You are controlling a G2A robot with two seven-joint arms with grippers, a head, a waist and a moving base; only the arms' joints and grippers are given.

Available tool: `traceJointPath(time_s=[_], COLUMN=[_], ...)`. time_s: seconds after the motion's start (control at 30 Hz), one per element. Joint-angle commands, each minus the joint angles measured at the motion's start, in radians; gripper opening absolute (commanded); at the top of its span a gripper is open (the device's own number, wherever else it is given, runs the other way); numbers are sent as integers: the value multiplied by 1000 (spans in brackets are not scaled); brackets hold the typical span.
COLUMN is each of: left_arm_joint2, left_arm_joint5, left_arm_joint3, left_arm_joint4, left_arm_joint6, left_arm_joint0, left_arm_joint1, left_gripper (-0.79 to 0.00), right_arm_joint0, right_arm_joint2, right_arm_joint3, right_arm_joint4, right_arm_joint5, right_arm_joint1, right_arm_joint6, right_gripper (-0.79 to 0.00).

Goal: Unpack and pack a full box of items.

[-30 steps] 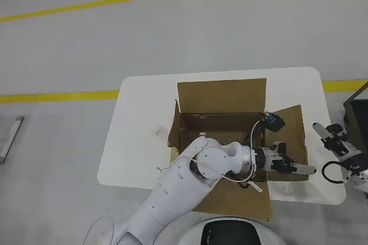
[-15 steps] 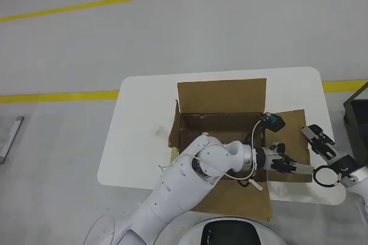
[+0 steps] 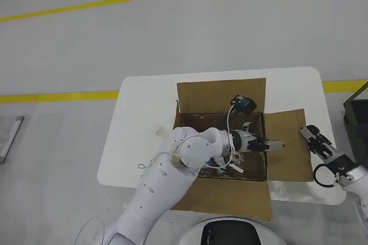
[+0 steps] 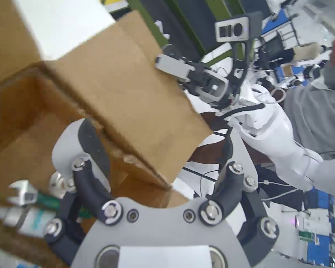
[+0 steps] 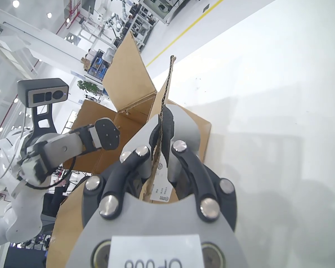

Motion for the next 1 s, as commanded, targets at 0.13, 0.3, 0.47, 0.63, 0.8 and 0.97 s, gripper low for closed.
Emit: traceJointPath(time_s=[0.13,0.3,0.47,0.63,0.8,0.97], left_arm_joint2=[-213,-319,-375,-416,-428,-417], left_arm_joint5=[84,90,77,75,69,45], left_arm_joint3=[-234,-341,-372,-383,-386,-395], left_arm_joint4=[159,235,339,437,522,639], left_arm_joint6=[-168,-251,-287,-283,-303,-341], left_arm_joint0=[142,215,249,258,270,284], left_arm_joint1=[68,99,121,136,147,159], left_gripper=[0,0,0,0,0,0], right_arm_joint0=[5,13,14,10,9,6], right_arm_joint2=[-8,-13,-13,-17,-25,-31], right_arm_joint3=[-4,0,1,4,10,12], right_arm_joint4=[-17,-26,-42,-56,-72,-83], right_arm_joint5=[4,8,19,29,36,40], right_arm_joint1=[0,0,0,-1,-1,-2], right_arm_joint6=[7,6,-4,-11,-16,-20], right_gripper=[-785,-785,-785,-785,-785,-785])
